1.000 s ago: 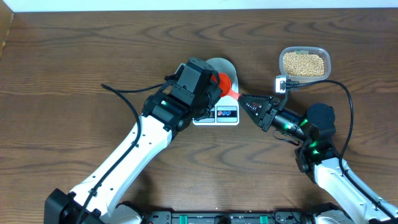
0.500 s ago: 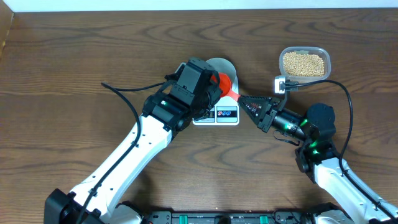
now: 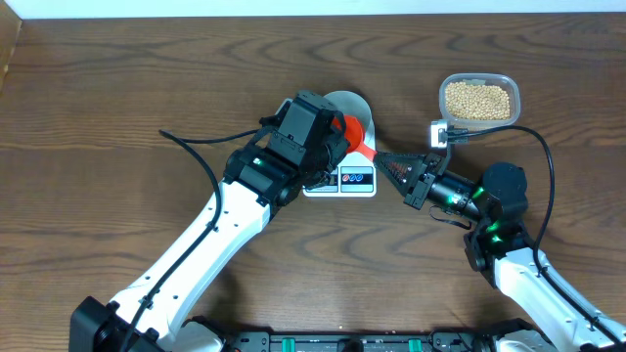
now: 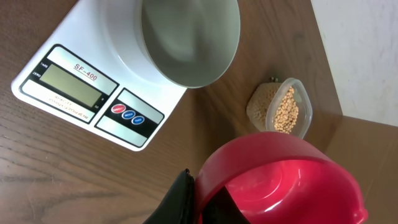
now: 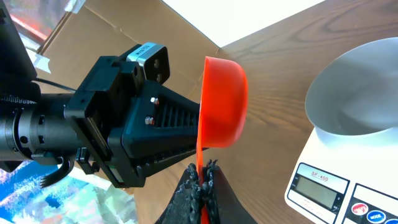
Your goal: Scoop item into bowl and weigh 50g on scale
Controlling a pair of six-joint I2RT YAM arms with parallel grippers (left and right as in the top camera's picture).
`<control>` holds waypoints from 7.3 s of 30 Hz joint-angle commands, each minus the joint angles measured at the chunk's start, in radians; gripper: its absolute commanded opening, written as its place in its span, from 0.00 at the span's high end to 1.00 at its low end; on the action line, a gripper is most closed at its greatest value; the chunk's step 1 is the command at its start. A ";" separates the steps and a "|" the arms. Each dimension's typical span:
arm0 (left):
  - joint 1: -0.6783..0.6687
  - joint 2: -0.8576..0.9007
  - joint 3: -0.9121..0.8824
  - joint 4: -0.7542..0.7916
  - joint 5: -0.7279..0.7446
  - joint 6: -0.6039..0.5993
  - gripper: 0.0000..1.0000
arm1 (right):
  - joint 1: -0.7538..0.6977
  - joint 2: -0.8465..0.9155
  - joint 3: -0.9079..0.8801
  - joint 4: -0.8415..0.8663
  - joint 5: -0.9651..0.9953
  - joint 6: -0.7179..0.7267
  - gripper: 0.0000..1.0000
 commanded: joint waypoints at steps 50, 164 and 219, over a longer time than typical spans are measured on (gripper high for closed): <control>-0.002 0.006 0.016 -0.249 -0.431 0.028 0.18 | -0.187 0.001 0.044 -0.160 0.308 -0.359 0.99; 0.515 -0.328 0.055 -0.543 0.397 2.078 0.02 | -0.219 -0.002 0.557 -1.059 0.577 -0.715 0.99; 0.515 -0.328 0.055 -0.545 0.397 2.078 0.02 | -0.220 0.054 0.706 -1.352 0.890 -1.013 0.99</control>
